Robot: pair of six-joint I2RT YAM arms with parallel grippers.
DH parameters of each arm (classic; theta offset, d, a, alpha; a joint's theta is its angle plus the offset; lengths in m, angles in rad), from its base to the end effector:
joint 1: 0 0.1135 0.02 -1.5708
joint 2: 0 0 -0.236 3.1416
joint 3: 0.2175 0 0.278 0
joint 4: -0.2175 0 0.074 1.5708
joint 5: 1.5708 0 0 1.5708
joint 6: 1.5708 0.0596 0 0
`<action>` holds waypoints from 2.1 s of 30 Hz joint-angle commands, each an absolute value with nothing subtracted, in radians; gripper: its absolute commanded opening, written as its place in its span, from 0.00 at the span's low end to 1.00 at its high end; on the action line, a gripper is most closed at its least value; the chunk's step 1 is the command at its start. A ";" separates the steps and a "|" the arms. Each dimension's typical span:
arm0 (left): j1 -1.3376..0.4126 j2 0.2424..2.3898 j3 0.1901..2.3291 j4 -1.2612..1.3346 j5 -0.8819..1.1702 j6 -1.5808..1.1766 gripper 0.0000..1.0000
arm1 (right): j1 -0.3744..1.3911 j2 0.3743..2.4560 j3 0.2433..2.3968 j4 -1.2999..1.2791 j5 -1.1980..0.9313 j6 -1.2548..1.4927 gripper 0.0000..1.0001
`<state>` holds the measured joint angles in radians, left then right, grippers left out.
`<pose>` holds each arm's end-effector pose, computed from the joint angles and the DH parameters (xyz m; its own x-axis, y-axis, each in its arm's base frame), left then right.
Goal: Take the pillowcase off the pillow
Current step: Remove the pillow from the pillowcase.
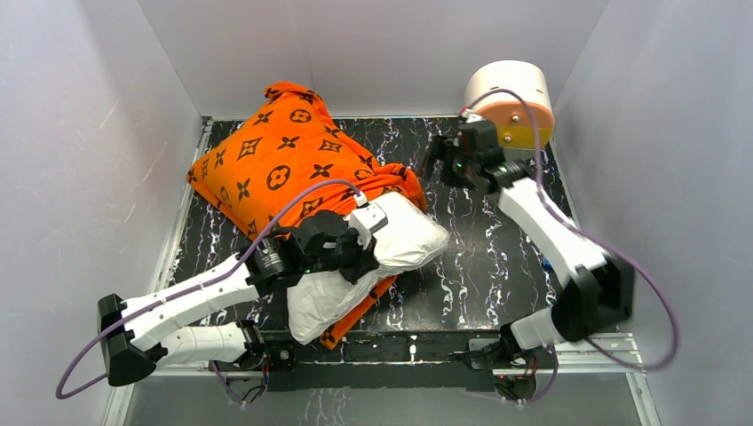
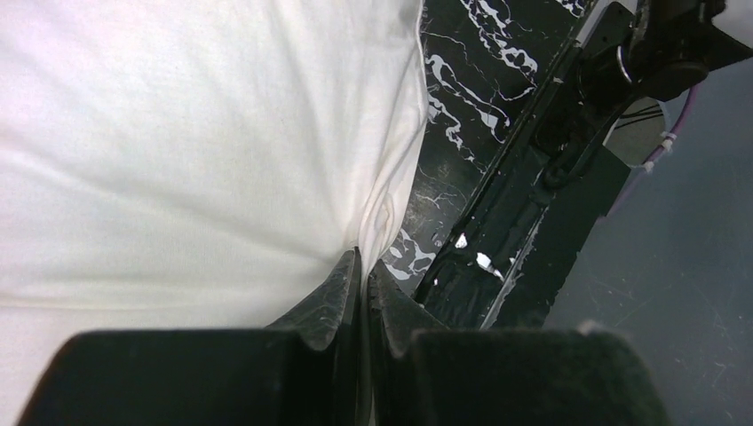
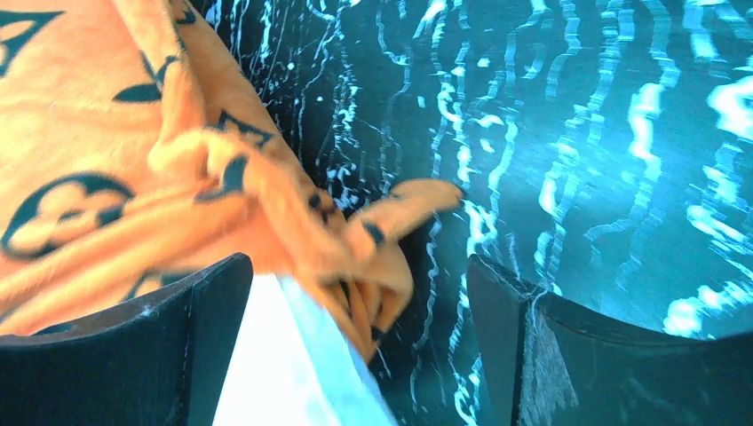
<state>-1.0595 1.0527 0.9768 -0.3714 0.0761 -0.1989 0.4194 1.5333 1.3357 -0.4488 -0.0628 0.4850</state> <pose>0.1422 -0.2627 0.3000 -0.3859 0.2852 -0.8773 0.8435 0.4942 -0.2104 0.3598 0.1645 0.2745 -0.6975 0.1985 -0.6886 -0.1435 0.9027 0.4056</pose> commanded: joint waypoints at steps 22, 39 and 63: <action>-1.066 1.318 1.232 -0.308 0.159 -0.093 0.32 | 0.422 0.920 0.407 0.365 -0.405 1.157 0.88; -1.066 1.006 1.169 -0.605 -0.580 -0.179 0.96 | 0.373 1.371 1.140 -0.493 0.063 0.502 0.63; -0.732 1.023 1.064 -0.505 -0.388 -0.444 0.98 | 0.863 0.860 0.415 0.290 -0.169 1.078 0.99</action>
